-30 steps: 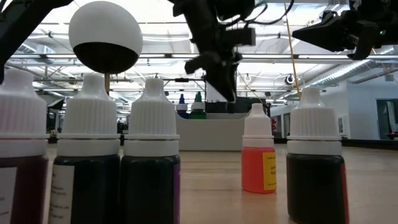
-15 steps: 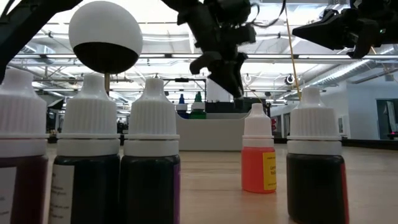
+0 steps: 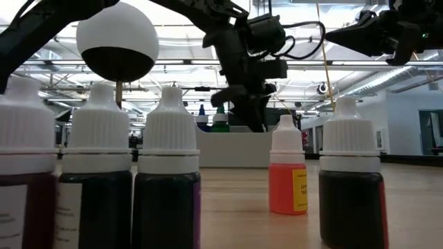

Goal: Pick & Place food coloring
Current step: Put the small blue food coloring bottle into the gray bin, then put the small red food coloring bottle into the gray bin

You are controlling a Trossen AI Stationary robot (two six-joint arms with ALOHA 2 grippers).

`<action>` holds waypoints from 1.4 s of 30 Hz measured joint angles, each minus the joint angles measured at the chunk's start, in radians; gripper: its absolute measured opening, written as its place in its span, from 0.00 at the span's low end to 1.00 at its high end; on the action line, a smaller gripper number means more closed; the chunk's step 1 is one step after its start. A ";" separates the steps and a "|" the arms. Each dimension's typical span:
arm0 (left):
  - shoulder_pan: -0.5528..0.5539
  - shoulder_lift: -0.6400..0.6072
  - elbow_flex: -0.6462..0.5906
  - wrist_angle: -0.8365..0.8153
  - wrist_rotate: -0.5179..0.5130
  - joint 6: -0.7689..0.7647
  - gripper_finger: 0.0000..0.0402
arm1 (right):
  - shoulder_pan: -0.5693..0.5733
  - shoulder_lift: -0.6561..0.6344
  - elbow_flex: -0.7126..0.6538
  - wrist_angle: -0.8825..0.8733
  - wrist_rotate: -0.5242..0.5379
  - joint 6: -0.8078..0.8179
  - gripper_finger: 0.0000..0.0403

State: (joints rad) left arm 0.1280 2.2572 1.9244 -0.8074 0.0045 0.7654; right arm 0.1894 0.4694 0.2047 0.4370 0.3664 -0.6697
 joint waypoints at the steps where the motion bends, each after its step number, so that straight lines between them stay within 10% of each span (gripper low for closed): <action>1: 0.001 0.001 0.000 0.000 0.004 -0.001 0.18 | 0.000 0.001 0.000 0.000 0.000 0.000 0.00; 23: -0.003 0.002 0.000 0.002 0.015 -0.025 0.35 | 0.000 0.002 0.000 0.001 -0.001 0.021 0.00; 35: -0.062 -0.128 0.075 -0.156 -0.253 -0.076 0.36 | 0.000 0.003 0.000 -0.001 -0.001 0.049 0.00; 42: -0.090 -0.402 -0.019 -0.393 -0.192 -0.292 0.13 | 0.000 0.024 0.000 -0.010 -0.005 0.138 0.00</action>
State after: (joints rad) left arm 0.0380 1.8550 1.9056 -1.2007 -0.1870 0.4734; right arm 0.1894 0.4933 0.2047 0.4267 0.3618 -0.5318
